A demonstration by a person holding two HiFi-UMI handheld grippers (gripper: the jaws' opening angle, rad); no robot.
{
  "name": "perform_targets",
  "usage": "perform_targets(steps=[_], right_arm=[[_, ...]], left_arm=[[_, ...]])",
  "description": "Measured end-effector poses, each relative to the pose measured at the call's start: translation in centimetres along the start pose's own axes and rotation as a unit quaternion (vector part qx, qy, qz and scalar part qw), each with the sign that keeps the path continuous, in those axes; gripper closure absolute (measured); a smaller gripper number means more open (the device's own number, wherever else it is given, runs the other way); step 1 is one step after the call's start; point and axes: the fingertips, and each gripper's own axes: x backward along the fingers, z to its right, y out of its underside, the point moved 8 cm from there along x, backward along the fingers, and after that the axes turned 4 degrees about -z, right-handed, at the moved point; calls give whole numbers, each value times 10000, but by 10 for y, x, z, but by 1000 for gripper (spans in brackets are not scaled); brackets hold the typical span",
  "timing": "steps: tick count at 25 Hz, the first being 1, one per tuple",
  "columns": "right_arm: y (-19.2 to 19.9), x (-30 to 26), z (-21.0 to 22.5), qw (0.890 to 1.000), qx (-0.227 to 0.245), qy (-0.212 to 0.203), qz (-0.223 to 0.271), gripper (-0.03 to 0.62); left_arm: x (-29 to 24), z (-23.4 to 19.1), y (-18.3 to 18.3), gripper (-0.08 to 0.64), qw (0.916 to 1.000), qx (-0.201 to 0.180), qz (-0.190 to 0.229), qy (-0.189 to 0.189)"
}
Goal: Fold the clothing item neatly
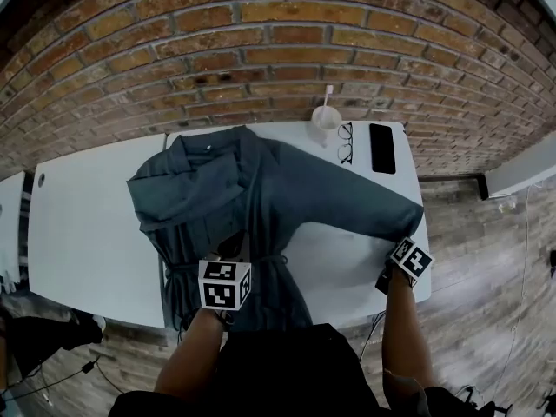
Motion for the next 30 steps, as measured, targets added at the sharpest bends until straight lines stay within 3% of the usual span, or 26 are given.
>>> perform_targets(steps=[2,5,8,12,16,19,23,27,30], right_arm=[[-6,-3,-6,9998,118,-155,53,558],[-19,19,-22,9972,122,-347,653,558],[-36,49,-61,9854,754,-607,1402,558],[-53,96,-140,9538,1656,-1223,2188,558],[-63,134,-237,9118,2477,-1969,2619,558],[-54,141,-320,8832,2962,-2604,2538,558],[-11,155,-418,8481,3577,-3158,2305,558],[64,160,-499,8116,4329,-3478,1812,558],[126,157,-532,7984,4687,-3549,1298,558]], left_arm=[[3,-5,5,560,10000,74,-33,17],[9,-16,13,560,9999,-39,-126,-57],[20,-29,17,560,9999,6,-97,-112],[40,-46,27,560,9997,128,-33,-191],[66,-68,34,560,9990,262,63,-344],[88,-89,46,560,9972,462,153,-577],[116,-122,64,560,9950,647,153,-747],[139,-161,82,560,9912,934,137,-931],[152,-187,93,560,9883,1159,154,-981]])
